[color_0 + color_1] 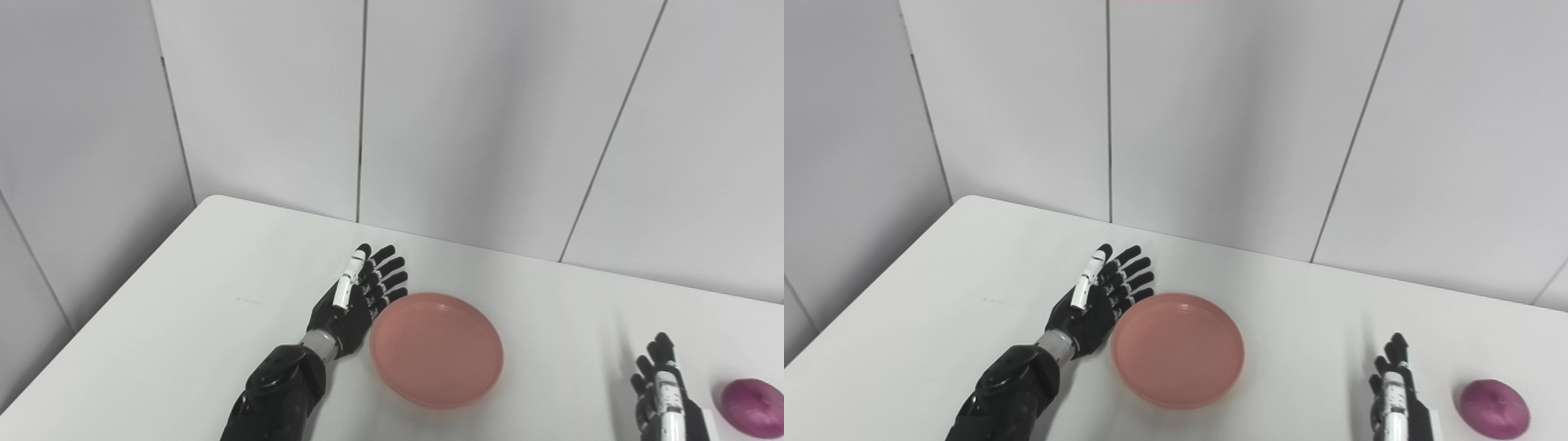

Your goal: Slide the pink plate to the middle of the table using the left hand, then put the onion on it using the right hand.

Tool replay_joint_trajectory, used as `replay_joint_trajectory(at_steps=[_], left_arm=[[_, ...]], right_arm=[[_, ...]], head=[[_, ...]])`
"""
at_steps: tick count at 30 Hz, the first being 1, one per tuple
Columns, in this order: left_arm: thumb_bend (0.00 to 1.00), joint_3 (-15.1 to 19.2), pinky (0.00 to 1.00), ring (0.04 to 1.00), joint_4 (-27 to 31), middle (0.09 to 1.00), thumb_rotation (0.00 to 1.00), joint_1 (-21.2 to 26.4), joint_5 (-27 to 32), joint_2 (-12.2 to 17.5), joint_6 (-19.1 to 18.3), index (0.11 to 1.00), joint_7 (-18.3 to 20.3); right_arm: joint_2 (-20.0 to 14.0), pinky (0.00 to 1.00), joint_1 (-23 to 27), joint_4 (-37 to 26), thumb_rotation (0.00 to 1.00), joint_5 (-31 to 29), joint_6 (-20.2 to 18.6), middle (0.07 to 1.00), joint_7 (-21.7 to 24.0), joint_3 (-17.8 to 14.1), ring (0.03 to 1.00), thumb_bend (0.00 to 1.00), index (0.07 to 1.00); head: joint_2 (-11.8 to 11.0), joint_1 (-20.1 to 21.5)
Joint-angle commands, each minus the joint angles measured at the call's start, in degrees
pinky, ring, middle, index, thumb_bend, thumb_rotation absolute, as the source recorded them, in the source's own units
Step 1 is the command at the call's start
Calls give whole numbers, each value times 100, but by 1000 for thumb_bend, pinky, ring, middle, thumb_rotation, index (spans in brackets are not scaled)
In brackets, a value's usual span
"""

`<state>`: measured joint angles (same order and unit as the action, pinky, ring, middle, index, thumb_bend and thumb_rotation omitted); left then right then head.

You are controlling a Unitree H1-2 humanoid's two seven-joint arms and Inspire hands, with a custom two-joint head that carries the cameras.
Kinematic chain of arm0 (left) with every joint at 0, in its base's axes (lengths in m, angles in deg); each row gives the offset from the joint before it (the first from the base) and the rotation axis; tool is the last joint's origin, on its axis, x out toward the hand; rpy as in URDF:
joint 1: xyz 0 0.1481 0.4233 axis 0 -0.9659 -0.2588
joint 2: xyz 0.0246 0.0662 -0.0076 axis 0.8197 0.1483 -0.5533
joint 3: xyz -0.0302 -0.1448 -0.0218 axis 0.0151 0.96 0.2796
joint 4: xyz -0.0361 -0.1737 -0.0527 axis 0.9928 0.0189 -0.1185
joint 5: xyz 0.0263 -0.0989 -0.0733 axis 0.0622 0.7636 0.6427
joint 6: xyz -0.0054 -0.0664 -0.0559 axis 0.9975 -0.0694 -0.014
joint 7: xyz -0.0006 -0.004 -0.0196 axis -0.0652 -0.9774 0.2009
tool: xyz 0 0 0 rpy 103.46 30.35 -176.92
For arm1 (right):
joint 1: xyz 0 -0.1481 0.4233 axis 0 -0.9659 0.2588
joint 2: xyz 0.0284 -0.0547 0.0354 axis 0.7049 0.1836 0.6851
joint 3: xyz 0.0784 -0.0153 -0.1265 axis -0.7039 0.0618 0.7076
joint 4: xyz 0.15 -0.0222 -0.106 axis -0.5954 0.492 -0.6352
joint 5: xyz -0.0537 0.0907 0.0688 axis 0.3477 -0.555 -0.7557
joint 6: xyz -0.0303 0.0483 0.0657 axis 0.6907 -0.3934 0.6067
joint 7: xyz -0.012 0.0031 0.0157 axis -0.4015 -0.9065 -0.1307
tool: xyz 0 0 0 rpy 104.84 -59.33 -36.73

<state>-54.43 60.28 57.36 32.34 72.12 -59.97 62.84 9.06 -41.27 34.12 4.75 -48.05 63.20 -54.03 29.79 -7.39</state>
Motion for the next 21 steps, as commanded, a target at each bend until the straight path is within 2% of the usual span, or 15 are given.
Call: replay_joint_trajectory(at_steps=[1,9,21], left_arm=[[440,-50,920,932,309,937,1000,138,-80,-83,38,916,-67],[453,-299,916,927,641,937,1000,-54,-229,-254,48,921,-77],[448,-562,904,923,848,936,1000,-276,-222,-422,115,920,-1]], right_arm=[[36,1000,86,-36,1000,25,323,1000,-14,1,1000,140,1000],[117,1000,96,-26,1000,62,297,1000,-38,38,1000,205,1000],[150,1000,268,14,1000,406,262,1000,-126,141,1000,229,1000]], head=[[2,-1],[283,408],[650,990]])
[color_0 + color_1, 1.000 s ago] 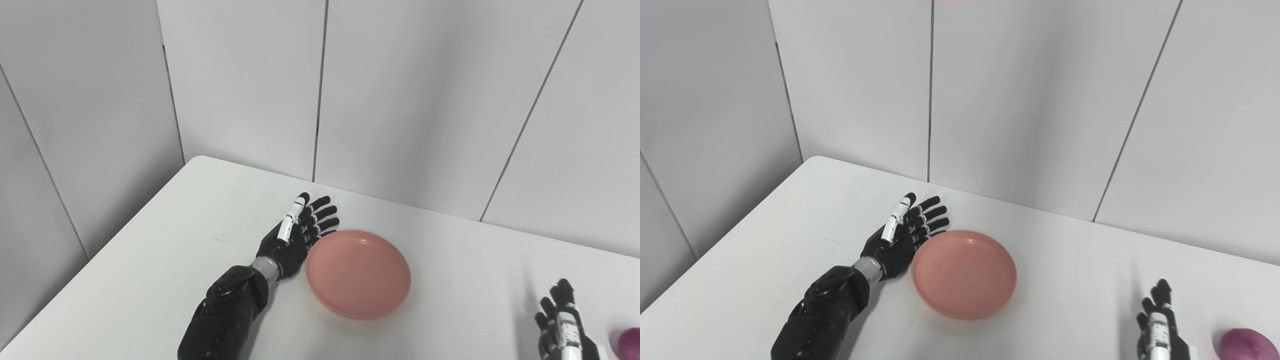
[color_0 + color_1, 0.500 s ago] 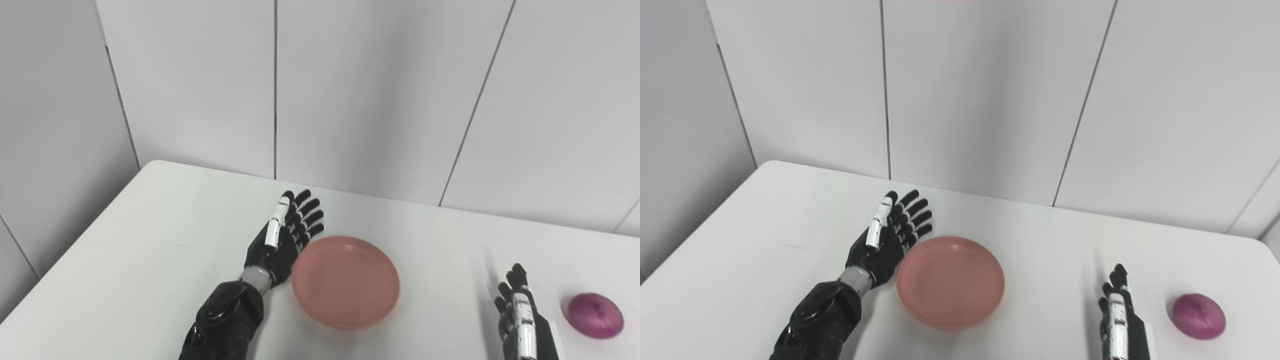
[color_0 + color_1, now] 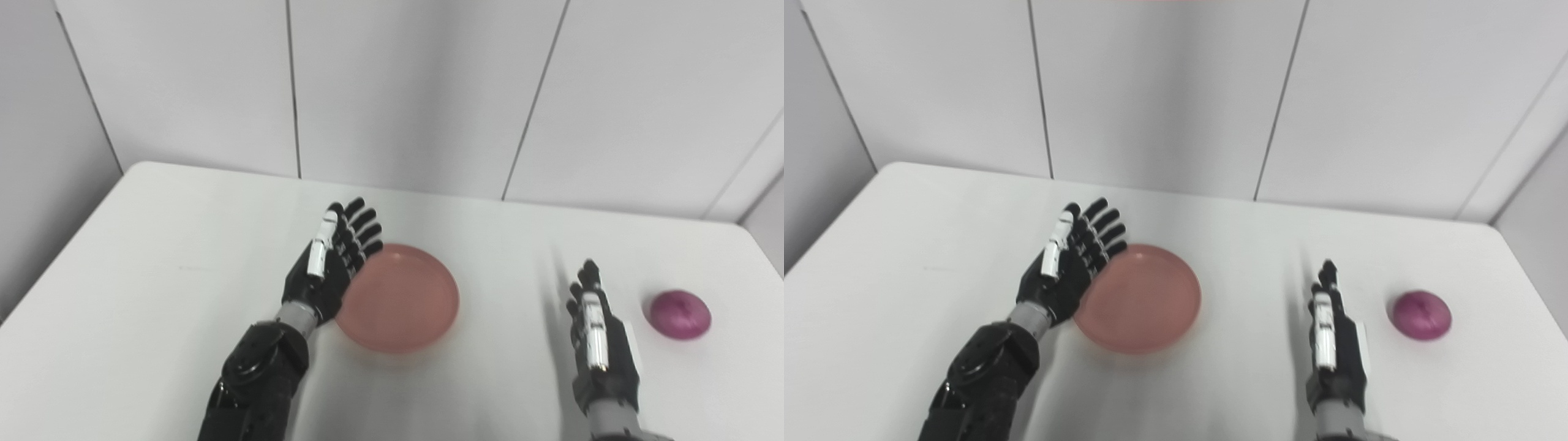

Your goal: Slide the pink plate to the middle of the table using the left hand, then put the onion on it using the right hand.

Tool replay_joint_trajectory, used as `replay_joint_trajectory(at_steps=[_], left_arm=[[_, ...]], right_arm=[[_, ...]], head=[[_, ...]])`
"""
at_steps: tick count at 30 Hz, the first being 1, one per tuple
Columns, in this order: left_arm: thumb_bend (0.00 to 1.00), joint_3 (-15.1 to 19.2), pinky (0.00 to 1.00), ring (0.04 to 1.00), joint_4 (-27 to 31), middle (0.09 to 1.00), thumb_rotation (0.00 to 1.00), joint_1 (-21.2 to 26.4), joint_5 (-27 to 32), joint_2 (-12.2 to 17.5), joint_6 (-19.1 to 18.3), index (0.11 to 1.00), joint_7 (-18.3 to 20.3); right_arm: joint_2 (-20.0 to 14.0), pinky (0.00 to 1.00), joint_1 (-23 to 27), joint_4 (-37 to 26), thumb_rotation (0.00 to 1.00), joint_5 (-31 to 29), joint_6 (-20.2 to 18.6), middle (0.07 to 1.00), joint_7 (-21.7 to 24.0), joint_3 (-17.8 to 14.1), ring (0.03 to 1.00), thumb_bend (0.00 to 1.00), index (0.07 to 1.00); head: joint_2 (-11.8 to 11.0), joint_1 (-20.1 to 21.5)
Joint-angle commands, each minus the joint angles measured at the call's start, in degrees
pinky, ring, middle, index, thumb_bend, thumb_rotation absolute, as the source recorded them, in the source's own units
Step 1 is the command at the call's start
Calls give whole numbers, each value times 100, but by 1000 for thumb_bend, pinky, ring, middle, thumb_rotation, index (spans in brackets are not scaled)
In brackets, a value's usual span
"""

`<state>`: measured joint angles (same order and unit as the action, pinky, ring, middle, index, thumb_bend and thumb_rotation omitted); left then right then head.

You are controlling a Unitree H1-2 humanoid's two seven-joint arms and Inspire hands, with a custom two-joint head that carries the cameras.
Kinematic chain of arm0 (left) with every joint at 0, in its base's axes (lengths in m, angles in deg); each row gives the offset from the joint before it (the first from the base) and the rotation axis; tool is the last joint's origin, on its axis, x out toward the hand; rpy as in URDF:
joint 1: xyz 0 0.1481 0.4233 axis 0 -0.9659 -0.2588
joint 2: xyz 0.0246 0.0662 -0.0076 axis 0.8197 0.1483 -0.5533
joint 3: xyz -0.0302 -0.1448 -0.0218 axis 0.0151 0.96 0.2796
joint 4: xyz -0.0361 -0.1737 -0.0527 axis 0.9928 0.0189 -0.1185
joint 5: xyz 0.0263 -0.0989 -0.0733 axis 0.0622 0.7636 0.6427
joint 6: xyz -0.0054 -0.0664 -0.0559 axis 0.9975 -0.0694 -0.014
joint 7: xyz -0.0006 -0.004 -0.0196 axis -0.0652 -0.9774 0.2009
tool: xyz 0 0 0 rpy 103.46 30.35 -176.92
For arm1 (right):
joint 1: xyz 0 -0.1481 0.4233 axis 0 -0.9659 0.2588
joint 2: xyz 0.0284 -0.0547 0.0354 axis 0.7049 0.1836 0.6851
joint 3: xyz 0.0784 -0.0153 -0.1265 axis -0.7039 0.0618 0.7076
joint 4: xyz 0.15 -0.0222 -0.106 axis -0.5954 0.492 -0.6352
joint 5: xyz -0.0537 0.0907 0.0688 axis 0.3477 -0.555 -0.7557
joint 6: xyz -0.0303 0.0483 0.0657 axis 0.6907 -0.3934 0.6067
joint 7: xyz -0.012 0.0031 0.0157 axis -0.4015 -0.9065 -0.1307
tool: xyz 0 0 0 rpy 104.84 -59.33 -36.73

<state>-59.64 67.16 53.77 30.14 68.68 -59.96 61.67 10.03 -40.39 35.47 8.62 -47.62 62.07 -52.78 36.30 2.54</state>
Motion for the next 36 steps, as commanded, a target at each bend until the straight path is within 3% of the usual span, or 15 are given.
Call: replay_joint_trajectory(at_steps=[1,22,28,36], left_arm=[[446,-52,904,923,164,935,1000,74,15,-81,115,919,124],[453,-112,889,914,406,926,1000,-18,47,42,66,919,376],[463,-80,894,919,482,934,1000,-65,79,101,78,923,440],[471,-55,896,917,549,927,1000,-123,55,103,117,911,411]], right_arm=[[56,1000,191,-106,1000,19,230,1000,-13,21,1000,231,1000],[79,1000,283,-231,1000,337,302,1000,-86,107,1000,240,1000],[-122,996,381,-304,1000,561,446,987,-92,61,979,276,989],[-443,937,464,-548,1000,1044,277,939,-94,60,920,316,943]], head=[[27,37],[90,536],[95,658],[89,694]])
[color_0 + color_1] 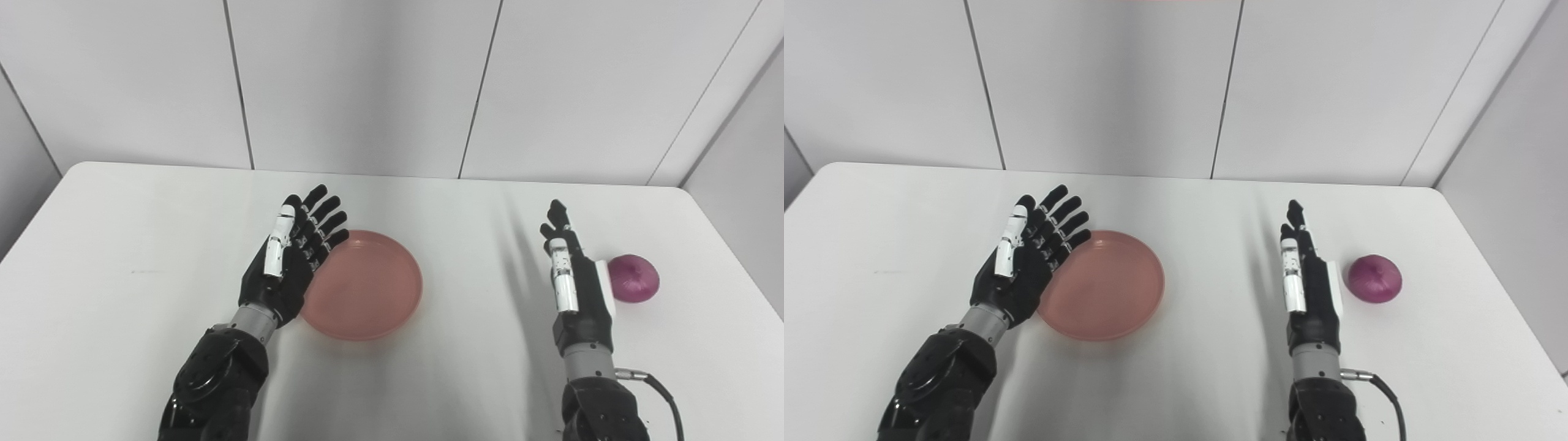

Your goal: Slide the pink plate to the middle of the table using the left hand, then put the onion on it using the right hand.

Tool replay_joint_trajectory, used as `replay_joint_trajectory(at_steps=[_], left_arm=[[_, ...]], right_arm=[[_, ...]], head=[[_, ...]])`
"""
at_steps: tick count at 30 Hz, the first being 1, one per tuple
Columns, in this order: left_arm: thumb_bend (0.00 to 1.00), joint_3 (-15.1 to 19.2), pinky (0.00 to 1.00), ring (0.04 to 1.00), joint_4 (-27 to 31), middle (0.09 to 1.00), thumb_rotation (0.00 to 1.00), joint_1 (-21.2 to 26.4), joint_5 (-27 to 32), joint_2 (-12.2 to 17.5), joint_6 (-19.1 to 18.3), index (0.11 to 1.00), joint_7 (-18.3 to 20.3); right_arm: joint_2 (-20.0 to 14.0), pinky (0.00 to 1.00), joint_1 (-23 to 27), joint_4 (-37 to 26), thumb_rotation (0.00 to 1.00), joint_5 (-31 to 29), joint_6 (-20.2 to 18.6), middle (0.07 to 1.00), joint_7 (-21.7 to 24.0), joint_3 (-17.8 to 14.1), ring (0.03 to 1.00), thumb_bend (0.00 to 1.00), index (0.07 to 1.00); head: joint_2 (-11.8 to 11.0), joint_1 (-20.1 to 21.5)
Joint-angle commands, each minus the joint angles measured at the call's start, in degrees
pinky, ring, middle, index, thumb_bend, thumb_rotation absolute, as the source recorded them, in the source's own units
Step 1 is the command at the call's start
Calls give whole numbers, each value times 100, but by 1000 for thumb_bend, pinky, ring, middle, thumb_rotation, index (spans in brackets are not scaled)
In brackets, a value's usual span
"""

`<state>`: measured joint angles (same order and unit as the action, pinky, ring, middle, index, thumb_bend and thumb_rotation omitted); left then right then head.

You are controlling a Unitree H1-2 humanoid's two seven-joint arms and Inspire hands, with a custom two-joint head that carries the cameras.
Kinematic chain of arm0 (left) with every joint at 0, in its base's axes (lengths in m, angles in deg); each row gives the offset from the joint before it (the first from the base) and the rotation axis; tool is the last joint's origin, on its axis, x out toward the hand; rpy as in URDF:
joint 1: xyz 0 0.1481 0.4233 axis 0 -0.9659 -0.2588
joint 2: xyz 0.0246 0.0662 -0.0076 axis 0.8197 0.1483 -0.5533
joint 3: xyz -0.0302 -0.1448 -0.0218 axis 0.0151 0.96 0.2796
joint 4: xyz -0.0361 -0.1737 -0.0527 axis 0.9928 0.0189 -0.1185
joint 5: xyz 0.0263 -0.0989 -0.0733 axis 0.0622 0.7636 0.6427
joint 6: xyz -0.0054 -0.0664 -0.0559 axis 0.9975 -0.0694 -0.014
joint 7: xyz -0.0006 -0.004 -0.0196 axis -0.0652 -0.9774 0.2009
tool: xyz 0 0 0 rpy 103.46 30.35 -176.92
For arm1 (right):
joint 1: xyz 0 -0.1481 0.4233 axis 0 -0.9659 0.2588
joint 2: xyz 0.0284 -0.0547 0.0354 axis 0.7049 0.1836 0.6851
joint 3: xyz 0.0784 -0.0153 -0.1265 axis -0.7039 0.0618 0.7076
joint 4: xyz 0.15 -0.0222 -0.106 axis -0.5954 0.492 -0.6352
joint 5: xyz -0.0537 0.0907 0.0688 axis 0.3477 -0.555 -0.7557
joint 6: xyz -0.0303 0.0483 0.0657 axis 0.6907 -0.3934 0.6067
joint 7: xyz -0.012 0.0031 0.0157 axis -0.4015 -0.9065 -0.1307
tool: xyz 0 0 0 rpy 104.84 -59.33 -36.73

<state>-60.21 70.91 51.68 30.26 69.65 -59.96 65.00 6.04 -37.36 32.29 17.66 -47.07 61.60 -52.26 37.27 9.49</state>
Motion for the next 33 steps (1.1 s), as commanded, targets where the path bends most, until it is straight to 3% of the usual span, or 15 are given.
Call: replay_joint_trajectory(at_steps=[1,5,10,14,21,28,33], left_arm=[[472,7,896,917,189,927,1000,73,37,7,125,911,71],[469,37,900,923,223,933,1000,43,30,18,171,916,63],[468,82,907,925,260,933,1000,22,32,57,168,917,70],[465,99,904,925,260,934,1000,10,28,98,194,921,73],[459,168,908,929,180,938,1000,7,80,162,298,929,167],[450,257,912,928,77,939,1000,13,88,172,417,929,260],[462,352,920,933,-19,944,1000,41,200,169,410,933,348]], right_arm=[[-101,930,169,-261,1000,231,230,936,-53,4,915,316,940],[-330,870,206,-275,1000,474,440,915,-66,-57,902,308,916],[-666,860,239,-309,991,987,431,913,-124,-114,901,342,907],[-1029,831,307,-318,833,1492,388,884,-130,-177,872,418,887],[-1412,771,364,-463,695,2239,23,884,-7,-258,855,528,886],[-1571,753,384,-514,527,2955,-305,881,133,-371,843,697,891],[-1658,729,326,-478,478,3278,-361,878,160,-484,835,787,896]], head=[[-1,70],[-7,136],[-1,243],[-8,352],[-34,562],[-38,704],[-64,889]])
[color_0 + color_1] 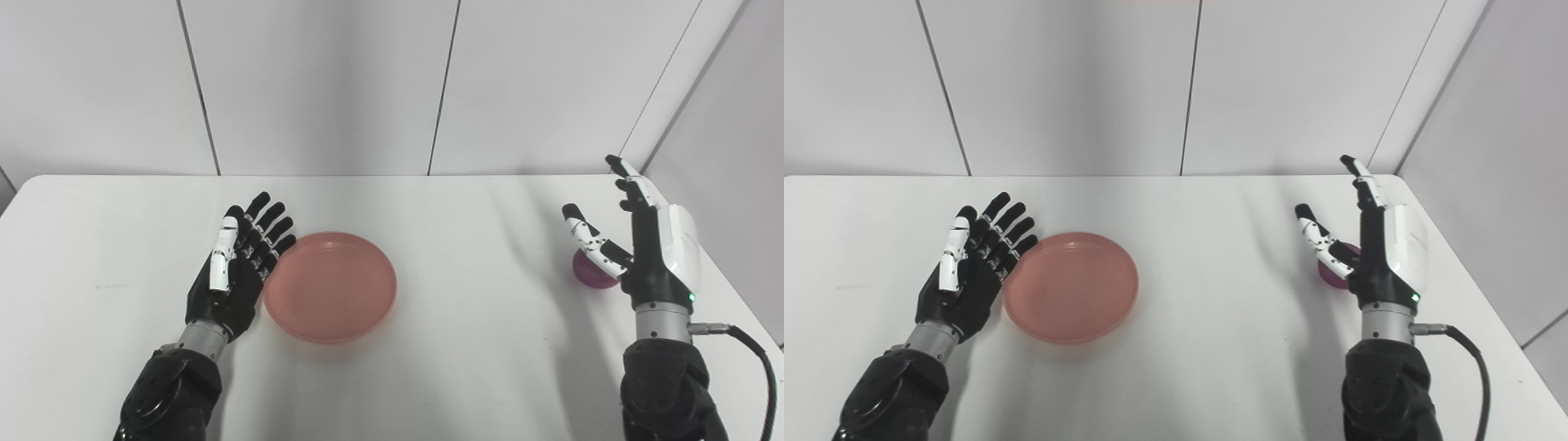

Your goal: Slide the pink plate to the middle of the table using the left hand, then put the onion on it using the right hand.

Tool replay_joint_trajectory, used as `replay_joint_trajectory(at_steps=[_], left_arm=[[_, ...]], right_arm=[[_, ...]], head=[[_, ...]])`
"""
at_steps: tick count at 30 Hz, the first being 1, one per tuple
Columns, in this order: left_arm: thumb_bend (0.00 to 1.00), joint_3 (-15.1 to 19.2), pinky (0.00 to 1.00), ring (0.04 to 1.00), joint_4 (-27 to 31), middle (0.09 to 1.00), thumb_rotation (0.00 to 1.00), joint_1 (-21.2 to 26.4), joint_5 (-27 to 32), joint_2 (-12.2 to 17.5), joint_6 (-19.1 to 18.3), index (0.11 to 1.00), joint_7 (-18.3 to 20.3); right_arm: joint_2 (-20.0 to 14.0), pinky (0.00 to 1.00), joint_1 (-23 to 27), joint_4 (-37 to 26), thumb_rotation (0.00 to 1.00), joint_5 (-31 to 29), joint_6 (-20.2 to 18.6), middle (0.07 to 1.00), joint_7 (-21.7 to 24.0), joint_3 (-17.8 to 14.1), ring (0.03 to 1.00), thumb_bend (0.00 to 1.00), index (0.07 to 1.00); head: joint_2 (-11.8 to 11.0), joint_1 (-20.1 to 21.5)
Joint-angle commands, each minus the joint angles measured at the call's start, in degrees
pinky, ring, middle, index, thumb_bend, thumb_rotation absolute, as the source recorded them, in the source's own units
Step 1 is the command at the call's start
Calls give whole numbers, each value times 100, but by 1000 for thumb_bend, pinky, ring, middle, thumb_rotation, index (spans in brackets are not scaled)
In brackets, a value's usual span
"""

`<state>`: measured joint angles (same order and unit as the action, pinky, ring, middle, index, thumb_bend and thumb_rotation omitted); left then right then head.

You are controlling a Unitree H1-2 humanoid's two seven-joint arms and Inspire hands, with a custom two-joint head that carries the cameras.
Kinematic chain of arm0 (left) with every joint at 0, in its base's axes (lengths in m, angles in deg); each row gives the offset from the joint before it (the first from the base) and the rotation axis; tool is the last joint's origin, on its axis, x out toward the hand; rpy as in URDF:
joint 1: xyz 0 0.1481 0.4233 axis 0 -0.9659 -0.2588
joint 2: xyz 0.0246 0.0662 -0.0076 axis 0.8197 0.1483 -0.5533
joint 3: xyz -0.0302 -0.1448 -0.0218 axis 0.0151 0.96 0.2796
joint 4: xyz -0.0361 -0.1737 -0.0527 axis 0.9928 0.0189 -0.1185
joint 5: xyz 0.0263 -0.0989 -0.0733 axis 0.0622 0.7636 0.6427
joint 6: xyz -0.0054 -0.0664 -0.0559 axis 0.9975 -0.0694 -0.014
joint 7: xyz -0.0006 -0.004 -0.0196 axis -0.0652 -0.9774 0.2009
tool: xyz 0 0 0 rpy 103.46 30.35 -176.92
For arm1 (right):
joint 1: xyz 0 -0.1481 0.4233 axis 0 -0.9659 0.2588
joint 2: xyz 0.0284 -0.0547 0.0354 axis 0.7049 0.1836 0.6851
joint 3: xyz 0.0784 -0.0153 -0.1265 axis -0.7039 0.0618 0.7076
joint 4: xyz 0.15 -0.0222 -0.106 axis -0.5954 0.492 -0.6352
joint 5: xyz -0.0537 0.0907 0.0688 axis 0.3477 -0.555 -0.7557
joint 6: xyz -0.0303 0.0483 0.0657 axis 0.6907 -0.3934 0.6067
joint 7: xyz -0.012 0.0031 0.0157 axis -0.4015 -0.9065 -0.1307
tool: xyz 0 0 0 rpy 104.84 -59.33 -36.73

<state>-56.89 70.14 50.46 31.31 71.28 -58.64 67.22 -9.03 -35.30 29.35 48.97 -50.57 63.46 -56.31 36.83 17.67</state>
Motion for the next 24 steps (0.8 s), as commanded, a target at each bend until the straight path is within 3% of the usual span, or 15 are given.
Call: replay_joint_trajectory(at_steps=[1,9,24], left_arm=[[463,27,920,934,45,944,1000,167,106,13,282,933,134],[468,110,920,930,7,939,1000,184,133,90,262,930,157],[478,208,922,939,-219,949,1000,220,215,175,419,938,293]], right_arm=[[-164,731,110,-172,463,186,-2,878,-27,-97,836,799,895],[-257,748,3,-55,391,299,-26,893,27,-270,857,873,892],[-342,736,-44,442,402,569,-129,901,41,-395,854,961,894]], head=[[-20,72],[-59,347],[-107,424]])
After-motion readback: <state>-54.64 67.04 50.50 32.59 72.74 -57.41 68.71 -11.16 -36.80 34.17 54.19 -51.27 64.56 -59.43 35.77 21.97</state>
